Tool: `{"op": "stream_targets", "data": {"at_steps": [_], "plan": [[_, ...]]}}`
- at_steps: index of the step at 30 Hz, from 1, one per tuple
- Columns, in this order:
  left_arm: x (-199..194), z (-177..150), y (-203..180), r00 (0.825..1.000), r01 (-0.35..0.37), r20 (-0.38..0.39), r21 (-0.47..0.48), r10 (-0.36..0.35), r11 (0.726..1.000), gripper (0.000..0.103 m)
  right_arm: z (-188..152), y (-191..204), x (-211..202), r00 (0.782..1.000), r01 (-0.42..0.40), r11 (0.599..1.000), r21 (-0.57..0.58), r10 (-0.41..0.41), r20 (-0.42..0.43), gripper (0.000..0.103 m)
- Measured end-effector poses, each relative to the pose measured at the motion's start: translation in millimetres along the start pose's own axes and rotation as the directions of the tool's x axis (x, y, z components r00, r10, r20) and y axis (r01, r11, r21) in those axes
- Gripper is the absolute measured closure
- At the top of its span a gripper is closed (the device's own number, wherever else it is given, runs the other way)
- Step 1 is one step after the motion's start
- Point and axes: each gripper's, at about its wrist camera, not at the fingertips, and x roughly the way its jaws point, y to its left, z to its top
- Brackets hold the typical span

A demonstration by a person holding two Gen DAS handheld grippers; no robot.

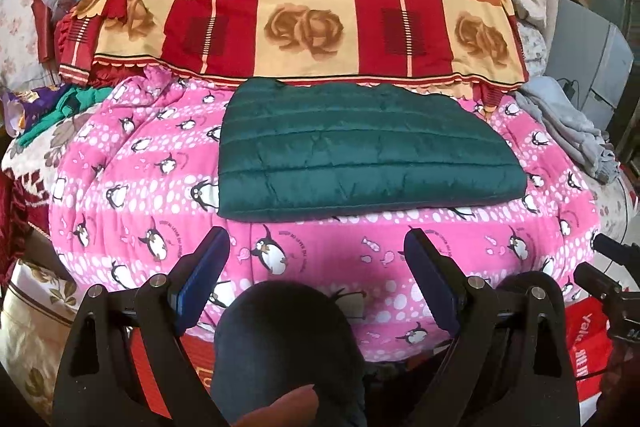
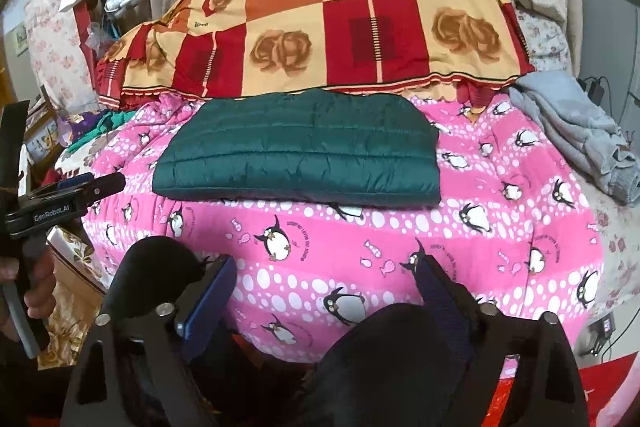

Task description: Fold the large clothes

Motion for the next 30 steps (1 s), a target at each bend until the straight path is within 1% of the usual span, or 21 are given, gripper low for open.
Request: {"op": "stream_targets", "data": {"at_steps": [6,10,15,22,30], "plan": [[-3.8,0.8,-1.7,1.0,-0.005,0.016,0.003,0.005,1.0,0.014,2.7,-0.8,-5.0,1.0,0.006,1.0,0.007,-0.006,0.015,0.016],[-5.3,1.2,-2.9,1.0,-0.005,0.021,0.005,0.005,1.0,0.014,4.9,-3.4,-8.4,1.0,-0.013,1.0,0.026,0.012,0.029,0.016],[-5.2,1.5,-2.5,1.0,-0.002,0.021,0.004,0.002,1.0,0.014,6.4,-0.1,-10.9,0.999,-0.023,1.0,0.014,0.022,0.043,0.016],[-4.8,1.6,-3.6,1.0,-0.007,0.023,0.009,0.007,1.0,0.014,8.6,-0.7,-14.9,0.998,-0.013,1.0,0.018,0.012,0.063,0.016],[-4.1,-0.1,-6.0,1.0,-0.003,0.018,0.011,0.003,1.0,0.014,7.2,-3.5,-16.4,0.998,-0.008,1.0,0.029,0.007,0.067,0.016]]}}
